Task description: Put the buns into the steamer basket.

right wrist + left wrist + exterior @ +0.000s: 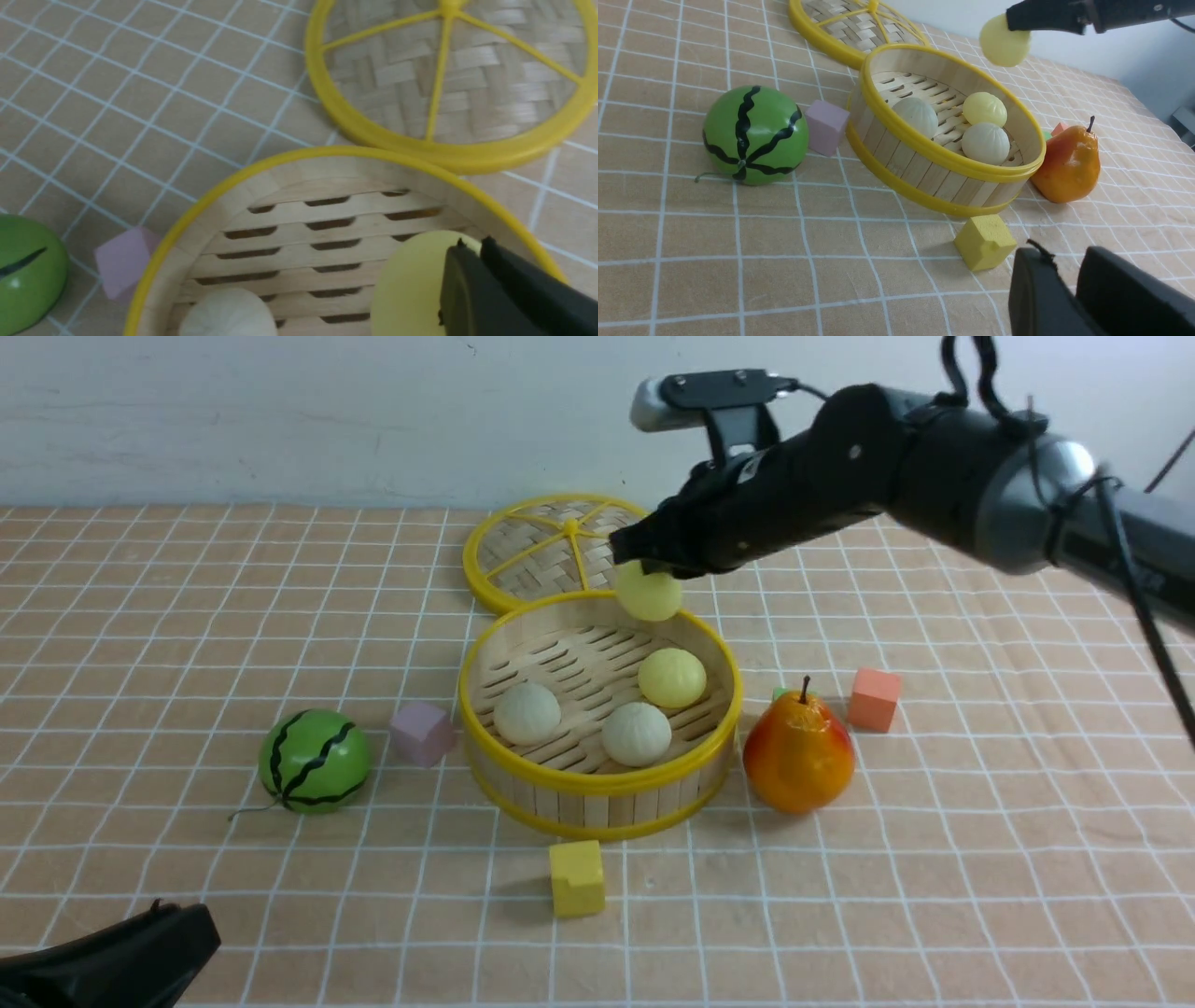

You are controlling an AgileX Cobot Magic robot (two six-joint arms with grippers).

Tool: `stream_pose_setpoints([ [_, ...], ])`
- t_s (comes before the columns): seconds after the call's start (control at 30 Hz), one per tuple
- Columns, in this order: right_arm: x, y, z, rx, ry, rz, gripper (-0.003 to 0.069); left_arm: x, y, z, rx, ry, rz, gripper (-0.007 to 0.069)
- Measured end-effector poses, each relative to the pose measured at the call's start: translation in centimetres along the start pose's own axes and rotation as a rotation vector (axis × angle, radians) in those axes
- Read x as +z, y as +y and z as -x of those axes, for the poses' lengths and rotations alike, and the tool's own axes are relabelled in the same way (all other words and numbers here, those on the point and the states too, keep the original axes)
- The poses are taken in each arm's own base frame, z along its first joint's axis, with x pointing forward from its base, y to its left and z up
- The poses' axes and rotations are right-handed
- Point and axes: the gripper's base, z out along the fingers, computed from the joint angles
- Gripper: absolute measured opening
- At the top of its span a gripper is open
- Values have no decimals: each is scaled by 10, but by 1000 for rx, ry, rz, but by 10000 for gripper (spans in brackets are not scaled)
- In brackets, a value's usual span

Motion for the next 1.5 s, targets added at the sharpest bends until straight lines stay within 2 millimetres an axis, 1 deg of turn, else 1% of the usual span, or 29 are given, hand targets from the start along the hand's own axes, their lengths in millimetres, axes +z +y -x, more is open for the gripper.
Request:
stream_pose_setpoints([
  [0.03, 2, 3, -1, -4, -1, 3, 15, 0, 0, 0, 0, 0, 0, 134],
  [0.1, 21, 13, -13, -20, 2, 12, 43, 0, 0, 0, 0, 0, 0, 134],
  [0.17, 35, 17, -22, -31, -1, 11, 86, 0, 0, 0, 0, 0, 0, 134],
  [0.23, 45, 16, -29, -37, -3, 4, 149, 0, 0, 0, 0, 0, 0, 134],
  [0.33, 57, 13, -39, -38, 9, -5, 289, 0, 0, 0, 0, 0, 0, 134],
  [0.37, 58, 13, -39, -38, 11, -5, 311, 0, 0, 0, 0, 0, 0, 134],
  [0.4, 58, 13, -40, -37, 14, -5, 401, 0, 0, 0, 0, 0, 0, 134],
  [0.43, 57, 13, -39, -38, 15, -3, 464, 0, 0, 0, 0, 0, 0, 134],
  [0.47, 55, 13, -38, -38, 17, -2, 474, 0, 0, 0, 0, 0, 0, 134],
  [0.5, 50, 15, -35, -41, 28, 5, 533, 0, 0, 0, 0, 0, 0, 134],
  [0.53, 38, 19, -29, -43, 52, 20, 567, 0, 0, 0, 0, 0, 0, 134],
  [0.63, 16, 24, -20, -44, 95, 39, 580, 0, 0, 0, 0, 0, 0, 134],
  [0.7, -41, 36, 0, -51, 189, 53, 510, 0, 0, 0, 0, 0, 0, 134],
  [0.73, -46, 37, 1, -53, 196, 53, 501, 0, 0, 0, 0, 0, 0, 134],
  [0.77, -78, 43, 7, -68, 240, 37, 425, 0, 0, 0, 0, 0, 0, 134],
  [0.8, -105, 49, 8, -82, 278, 29, 347, 0, 0, 0, 0, 1, -1, 134],
  [0.83, -113, 50, 8, -84, 289, 22, 333, 0, 0, 0, 0, 1, -2, 134],
  [0.87, -140, 56, 4, -99, 328, 8, 235, 0, -1, -1, 3, 5, -12, 134],
  [0.9, -147, 57, 2, -101, 338, 4, 191, 0, -2, -1, 3, 7, -15, 134],
  [0.93, -169, 62, -10, -103, 377, -8, 81, 0, -2, -1, 6, 11, -25, 135],
  [0.97, -182, 64, -16, -94, 387, -12, 30, 0, -3, -1, 6, 12, -27, 137],
  [1.0, -185, 65, -15, -96, 379, -10, 22, 0, -3, -1, 6, 12, -28, 137],
  [1.03, -203, 65, -25, -78, 380, -21, -13, 0, -3, -1, 6, 13, -29, 137],
  [1.07, -214, 64, -34, -64, 385, -31, -19, 0, -3, -1, 6, 13, -29, 139],
  [1.23, -256, 63, -57, -52, 423, -38, -19, 0, -3, -1, 6, 13, -29, 145],
  [1.27, -258, 63, -57, -51, 427, -36, -19, 0, -3, -1, 6, 13, -29, 145],
  [1.3, -271, 64, -63, -44, 457, -24, -19, 0, -3, -1, 6, 13, -29, 144],
  [1.43, -289, 66, -65, -45, 442, -16, -19, 0, -3, -1, 6, 13, -29, 148],
  [1.5, -292, 66, -65, -46, 434, -15, -18, 0, -3, -1, 6, 13, -29, 153],
])
